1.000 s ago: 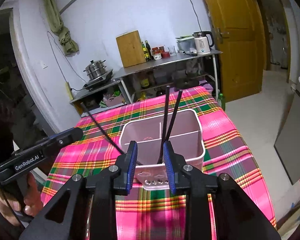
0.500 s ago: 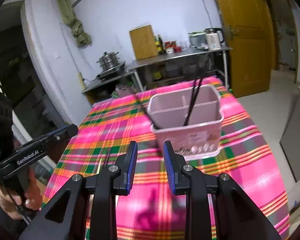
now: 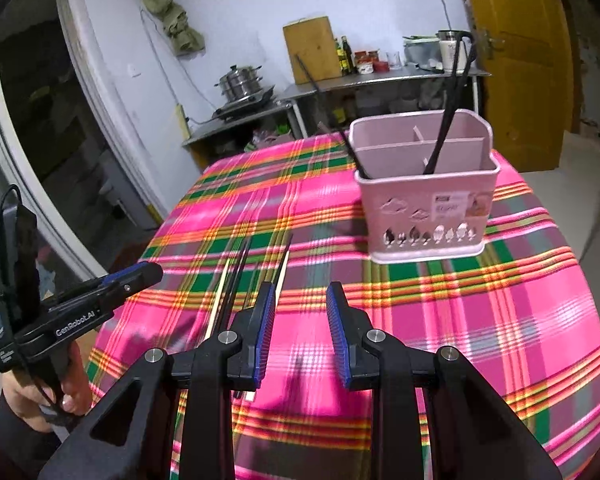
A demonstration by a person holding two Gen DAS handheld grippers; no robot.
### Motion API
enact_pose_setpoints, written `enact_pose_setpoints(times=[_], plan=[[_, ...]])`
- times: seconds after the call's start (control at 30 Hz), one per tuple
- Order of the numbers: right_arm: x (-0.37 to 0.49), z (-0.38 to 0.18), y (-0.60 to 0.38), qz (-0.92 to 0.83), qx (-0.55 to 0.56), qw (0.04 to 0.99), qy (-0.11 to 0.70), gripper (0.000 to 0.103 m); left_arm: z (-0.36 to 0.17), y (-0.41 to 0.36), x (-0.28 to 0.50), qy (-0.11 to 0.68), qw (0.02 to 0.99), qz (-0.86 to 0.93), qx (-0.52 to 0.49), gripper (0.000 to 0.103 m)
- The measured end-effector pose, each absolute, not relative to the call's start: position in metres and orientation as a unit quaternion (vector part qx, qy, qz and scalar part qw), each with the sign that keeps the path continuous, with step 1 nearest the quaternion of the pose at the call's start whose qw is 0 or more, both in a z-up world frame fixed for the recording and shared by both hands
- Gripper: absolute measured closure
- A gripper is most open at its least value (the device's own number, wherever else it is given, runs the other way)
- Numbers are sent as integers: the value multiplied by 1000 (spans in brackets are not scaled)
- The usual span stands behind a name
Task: Organize utensils
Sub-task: 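Move both open tools back down toward the remaining chopsticks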
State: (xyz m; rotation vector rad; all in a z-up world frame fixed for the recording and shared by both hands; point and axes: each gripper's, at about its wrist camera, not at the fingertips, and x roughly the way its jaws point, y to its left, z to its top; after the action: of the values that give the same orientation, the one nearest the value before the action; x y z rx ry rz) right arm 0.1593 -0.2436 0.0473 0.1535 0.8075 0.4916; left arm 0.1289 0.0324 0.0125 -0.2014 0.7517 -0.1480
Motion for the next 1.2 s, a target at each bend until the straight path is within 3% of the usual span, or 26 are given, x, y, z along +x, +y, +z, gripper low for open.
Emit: enact_pose_setpoints(times=[0.23, 0.77, 1.2], plan=[[162, 29, -227, 252, 68, 876, 407, 76, -20, 43, 136, 395, 908, -67, -120, 82], [191, -2, -196, 266, 64, 857, 437, 92, -58, 53, 186, 427, 890, -67, -149, 82], [229, -43, -157, 271, 43, 833, 481, 92, -82, 66, 211, 448, 881, -29, -148, 82]])
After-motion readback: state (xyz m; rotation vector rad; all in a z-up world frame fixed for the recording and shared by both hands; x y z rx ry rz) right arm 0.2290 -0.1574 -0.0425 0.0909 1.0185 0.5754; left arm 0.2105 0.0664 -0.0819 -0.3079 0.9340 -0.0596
